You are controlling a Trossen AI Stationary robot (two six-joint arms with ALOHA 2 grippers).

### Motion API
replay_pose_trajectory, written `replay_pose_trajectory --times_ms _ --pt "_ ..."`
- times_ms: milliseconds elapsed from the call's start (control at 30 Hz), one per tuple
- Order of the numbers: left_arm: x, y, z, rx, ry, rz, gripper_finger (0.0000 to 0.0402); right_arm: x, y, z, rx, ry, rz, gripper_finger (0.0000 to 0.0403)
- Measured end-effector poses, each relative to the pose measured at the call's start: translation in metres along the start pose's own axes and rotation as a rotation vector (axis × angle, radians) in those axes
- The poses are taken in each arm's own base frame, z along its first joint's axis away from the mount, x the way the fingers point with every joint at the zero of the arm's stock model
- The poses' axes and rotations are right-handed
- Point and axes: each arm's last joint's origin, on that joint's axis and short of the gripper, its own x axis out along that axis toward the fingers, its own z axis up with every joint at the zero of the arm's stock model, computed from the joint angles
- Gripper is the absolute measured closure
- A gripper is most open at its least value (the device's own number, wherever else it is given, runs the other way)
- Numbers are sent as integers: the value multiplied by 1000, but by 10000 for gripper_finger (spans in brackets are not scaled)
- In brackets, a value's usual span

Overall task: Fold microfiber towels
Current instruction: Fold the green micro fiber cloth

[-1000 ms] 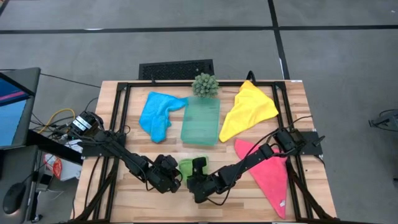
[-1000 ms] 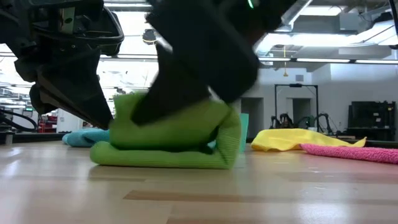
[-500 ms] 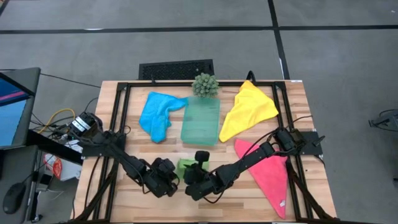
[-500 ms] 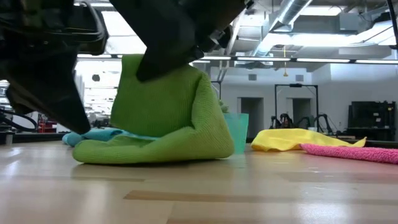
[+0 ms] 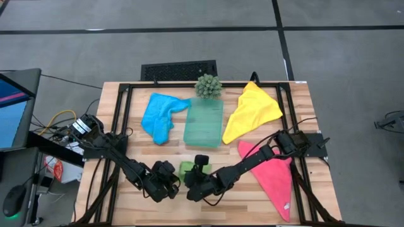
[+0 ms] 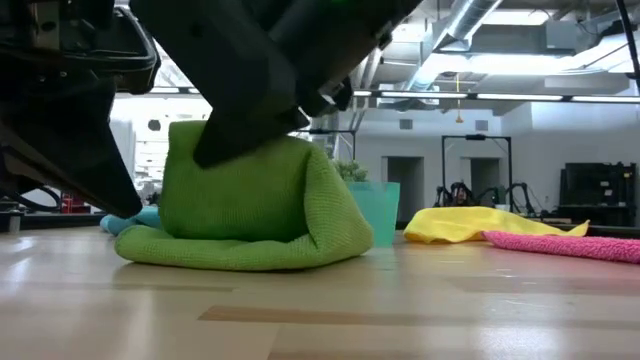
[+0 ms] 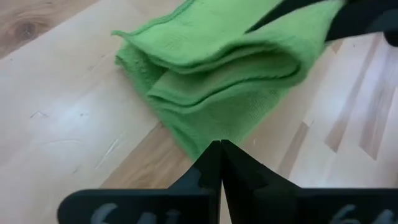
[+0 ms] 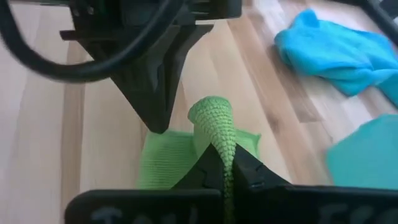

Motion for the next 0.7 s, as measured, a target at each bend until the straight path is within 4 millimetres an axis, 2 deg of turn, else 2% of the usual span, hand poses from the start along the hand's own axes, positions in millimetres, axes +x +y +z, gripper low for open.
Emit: replay_pose_trajectory --times_ms 100,233,433,700 --pt "0 -3 1 -8 -12 -30 401 2 -3 0 8 16 16 378" --pt "2 -10 8 -10 -56 -94 401 -12 -5 9 16 -15 -5 381" --pt "11 -3 25 -16 -118 -31 401 -17 -7 13 21 -25 4 387" --pt "22 6 44 48 -125 23 401 -24 0 12 36 -32 24 382"
